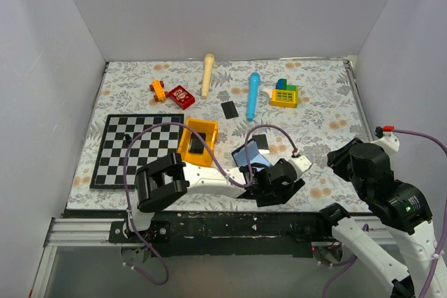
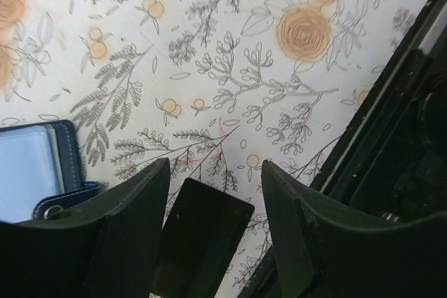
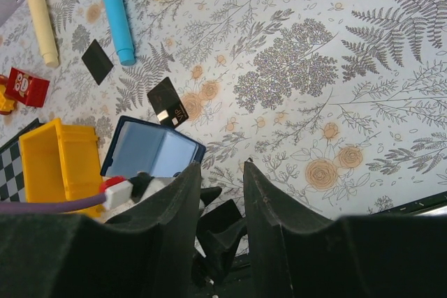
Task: Put the credit cards into the card holder
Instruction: Move the credit card to the corner of the board.
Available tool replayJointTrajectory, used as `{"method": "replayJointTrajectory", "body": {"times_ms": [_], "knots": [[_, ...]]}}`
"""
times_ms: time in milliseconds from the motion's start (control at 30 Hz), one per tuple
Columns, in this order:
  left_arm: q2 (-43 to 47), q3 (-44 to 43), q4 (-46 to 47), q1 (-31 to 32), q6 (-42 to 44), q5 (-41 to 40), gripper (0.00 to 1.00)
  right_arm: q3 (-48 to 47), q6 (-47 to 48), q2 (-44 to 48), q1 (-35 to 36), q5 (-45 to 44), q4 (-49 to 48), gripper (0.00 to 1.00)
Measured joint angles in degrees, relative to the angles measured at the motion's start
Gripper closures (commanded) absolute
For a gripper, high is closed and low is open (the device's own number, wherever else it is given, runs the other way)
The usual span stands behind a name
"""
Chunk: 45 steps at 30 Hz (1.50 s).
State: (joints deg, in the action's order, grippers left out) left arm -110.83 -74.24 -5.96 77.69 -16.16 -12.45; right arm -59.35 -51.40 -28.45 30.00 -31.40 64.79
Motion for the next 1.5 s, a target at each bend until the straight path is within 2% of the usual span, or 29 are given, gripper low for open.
{"method": "replayJointTrajectory", "body": {"times_ms": [200, 467, 967, 1500], "knots": [[-5.9, 0.0, 0.7, 0.0, 1.8, 2.0, 0.54, 0.0, 0.0, 0.0, 0.0, 0.0, 0.2, 0.6], [-5.3, 2.0, 3.2, 0.0, 4.2, 2.4, 0.62, 0.0, 0.0, 0.0, 0.0, 0.0, 0.2, 0.6], [1.1, 13.0, 8.9, 0.5, 4.3, 1.4, 0.63, 0.0, 0.0, -0.1, 0.0, 0.0, 0.2, 0.6], [7.8, 20.8, 8.3, 0.5, -1.1, 0.4, 0.63, 0.3, 0.2, -0.8, 0.0, 0.0, -0.2, 0.6]]}}
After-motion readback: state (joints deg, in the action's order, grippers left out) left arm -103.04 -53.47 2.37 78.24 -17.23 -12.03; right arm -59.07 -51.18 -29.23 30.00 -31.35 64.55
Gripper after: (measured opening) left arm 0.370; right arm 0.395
